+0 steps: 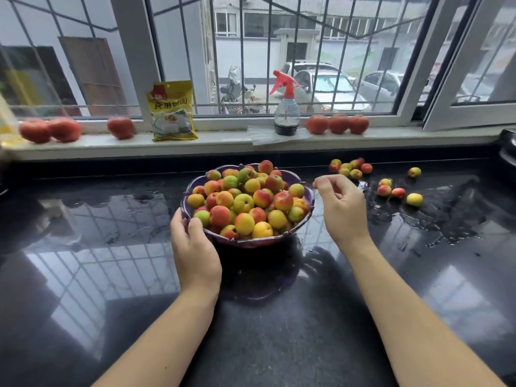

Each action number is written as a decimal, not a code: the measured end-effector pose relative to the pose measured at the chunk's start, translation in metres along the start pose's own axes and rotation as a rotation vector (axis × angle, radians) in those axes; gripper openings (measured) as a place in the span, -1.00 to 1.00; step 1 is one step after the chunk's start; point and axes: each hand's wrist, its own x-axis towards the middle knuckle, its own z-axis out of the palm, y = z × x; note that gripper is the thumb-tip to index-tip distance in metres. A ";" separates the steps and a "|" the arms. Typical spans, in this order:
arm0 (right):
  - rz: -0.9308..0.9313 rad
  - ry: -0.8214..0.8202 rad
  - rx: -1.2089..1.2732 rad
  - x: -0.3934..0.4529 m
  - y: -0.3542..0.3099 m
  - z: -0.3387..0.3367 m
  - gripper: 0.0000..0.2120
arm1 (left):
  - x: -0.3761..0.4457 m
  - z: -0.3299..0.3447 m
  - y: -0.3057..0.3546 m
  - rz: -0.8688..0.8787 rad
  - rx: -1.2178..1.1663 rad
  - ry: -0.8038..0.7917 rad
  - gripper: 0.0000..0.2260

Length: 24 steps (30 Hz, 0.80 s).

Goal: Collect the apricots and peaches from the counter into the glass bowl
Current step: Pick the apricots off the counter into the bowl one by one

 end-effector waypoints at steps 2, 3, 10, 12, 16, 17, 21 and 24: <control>0.055 0.065 -0.059 0.004 0.009 -0.005 -0.81 | 0.001 0.001 -0.001 0.010 0.014 0.005 -0.60; 0.089 0.097 -0.083 0.006 0.014 -0.007 -0.82 | 0.001 0.001 -0.001 0.012 0.031 0.010 -0.59; 0.333 0.138 -0.418 0.038 0.047 -0.021 -0.68 | -0.001 0.005 -0.004 0.042 0.095 0.000 -0.60; 0.359 0.115 -0.575 0.057 0.054 -0.034 -0.63 | -0.001 0.004 -0.006 0.055 0.093 -0.012 -0.73; 0.255 0.013 -0.876 0.077 0.079 -0.053 -0.59 | -0.001 0.008 -0.007 0.061 0.104 -0.055 -0.84; 0.210 -0.030 -0.918 0.077 0.084 -0.053 -0.57 | -0.002 0.009 -0.007 0.062 0.104 -0.067 -0.84; 0.040 -0.085 -1.101 0.089 0.104 -0.052 -0.59 | -0.002 0.009 -0.006 0.076 0.099 -0.063 -0.80; 0.156 -0.124 -1.182 0.105 0.114 -0.057 -0.56 | -0.001 0.010 -0.005 0.077 0.098 -0.051 -0.83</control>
